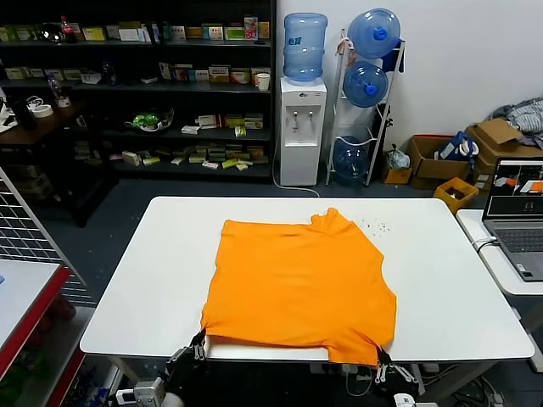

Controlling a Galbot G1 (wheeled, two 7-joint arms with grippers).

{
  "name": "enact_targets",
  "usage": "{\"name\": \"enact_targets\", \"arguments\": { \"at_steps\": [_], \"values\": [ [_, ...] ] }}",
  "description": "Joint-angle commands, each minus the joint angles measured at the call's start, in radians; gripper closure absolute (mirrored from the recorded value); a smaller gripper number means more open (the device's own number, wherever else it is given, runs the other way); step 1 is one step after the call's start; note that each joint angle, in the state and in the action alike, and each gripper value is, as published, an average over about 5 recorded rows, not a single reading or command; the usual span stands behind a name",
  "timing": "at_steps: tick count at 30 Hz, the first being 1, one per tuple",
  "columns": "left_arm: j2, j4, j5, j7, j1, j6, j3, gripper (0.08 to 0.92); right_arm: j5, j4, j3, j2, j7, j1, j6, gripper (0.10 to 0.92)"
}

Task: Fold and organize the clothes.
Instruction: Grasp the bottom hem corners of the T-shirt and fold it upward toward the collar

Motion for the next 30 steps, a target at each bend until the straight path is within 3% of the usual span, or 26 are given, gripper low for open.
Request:
{"name": "enact_targets", "arguments": {
  "at_steps": [1, 13, 30],
  "values": [
    [0.015, -0.065, -0.005, 0.004, 0.006, -0.030, 0.001, 0.910, 0.033, 0.021, 0.009, -0.008, 0.021, 0.110, 0.002, 0.901],
    [0.019, 0.174, -0.072, -0.005, -0.339, -0.041, 0.037, 0.910, 0.149, -0.201, -0.032, -0.028, 0.050, 0.478, -0.071, 0.901],
    [-0.035, 0.453, -0.020, -0.033, -0.544, -0.035, 0.103, 0.906, 0.201, -0.439, -0.117, -0.042, 0.020, 0.706, -0.110, 0.888]
  ]
}}
